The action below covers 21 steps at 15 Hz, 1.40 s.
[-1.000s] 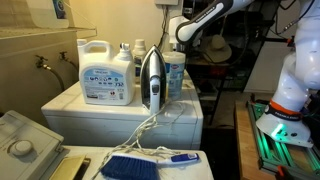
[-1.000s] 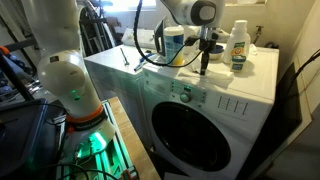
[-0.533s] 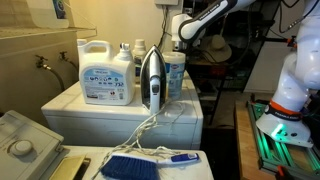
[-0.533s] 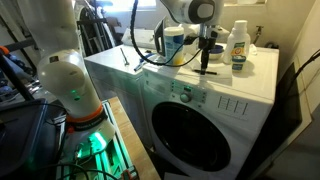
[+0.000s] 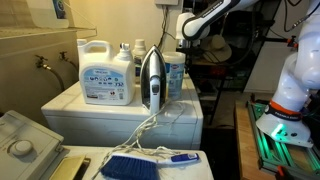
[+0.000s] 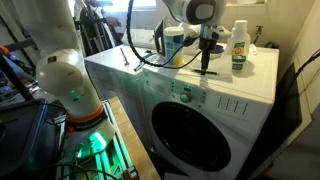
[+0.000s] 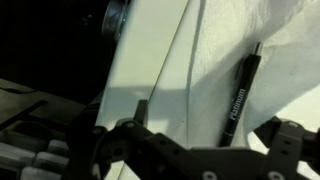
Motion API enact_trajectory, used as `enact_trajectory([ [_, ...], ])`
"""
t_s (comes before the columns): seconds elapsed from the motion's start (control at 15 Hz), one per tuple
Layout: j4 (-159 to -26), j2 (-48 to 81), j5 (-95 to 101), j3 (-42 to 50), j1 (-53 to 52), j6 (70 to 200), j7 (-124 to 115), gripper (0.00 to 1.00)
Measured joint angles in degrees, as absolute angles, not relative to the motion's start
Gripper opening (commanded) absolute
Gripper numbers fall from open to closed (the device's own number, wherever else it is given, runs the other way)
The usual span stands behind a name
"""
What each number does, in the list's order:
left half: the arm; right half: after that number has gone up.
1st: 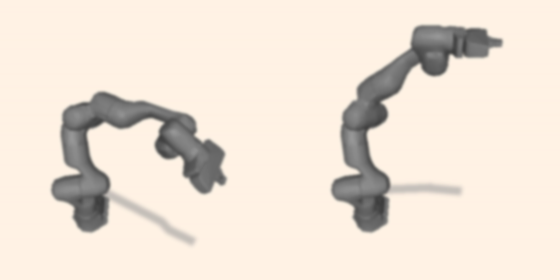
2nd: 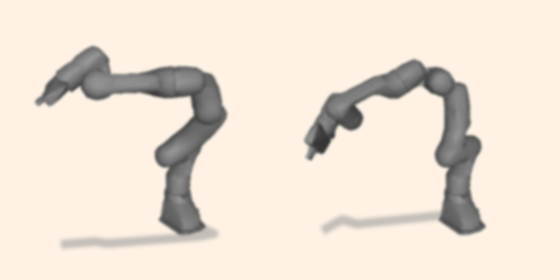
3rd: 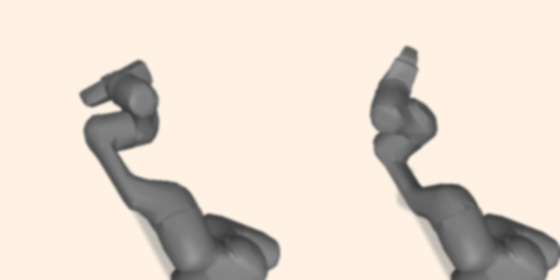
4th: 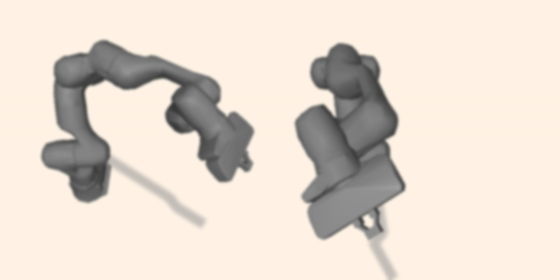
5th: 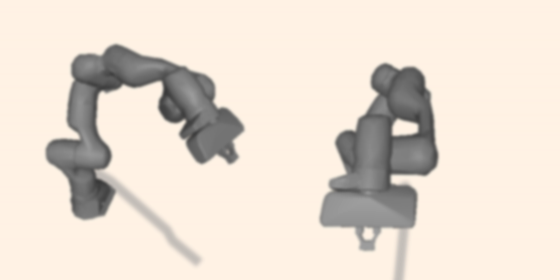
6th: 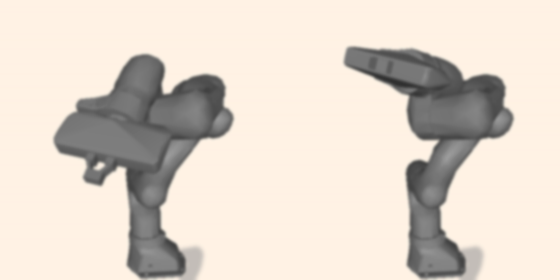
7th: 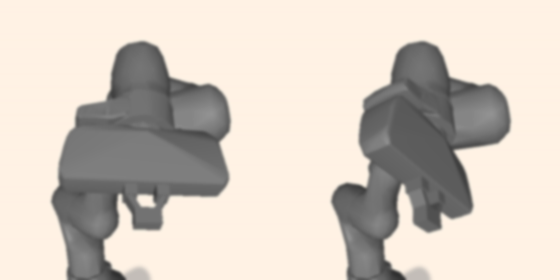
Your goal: Put the pen on the paper towel, then place them on the lunchbox
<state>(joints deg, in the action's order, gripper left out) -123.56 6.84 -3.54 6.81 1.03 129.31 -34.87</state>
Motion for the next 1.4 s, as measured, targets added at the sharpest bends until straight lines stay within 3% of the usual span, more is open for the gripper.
enact_trajectory([
  [0.47, -126.7, 8.0, -11.9, 6.6, 1.9, 137.1, -27.8, 0.96],
  [0.53, -126.8, 8.2, -13.1, 6.4, 2.0, 138.2, -26.8, 0.92],
  [0.67, -126.8, 8.7, -15.3, 6.1, 2.1, 140.0, -24.4, 0.65],
  [1.13, -126.7, 8.8, -19.3, 5.5, 2.5, 141.2, -18.2, 0.11],
  [1.27, -126.7, 8.8, -19.9, 5.5, 2.5, 141.3, -17.1, 0.06],
  [1.4, -126.8, 8.8, -20.5, 5.4, 2.7, 141.4, -16.4, 0.10],
])
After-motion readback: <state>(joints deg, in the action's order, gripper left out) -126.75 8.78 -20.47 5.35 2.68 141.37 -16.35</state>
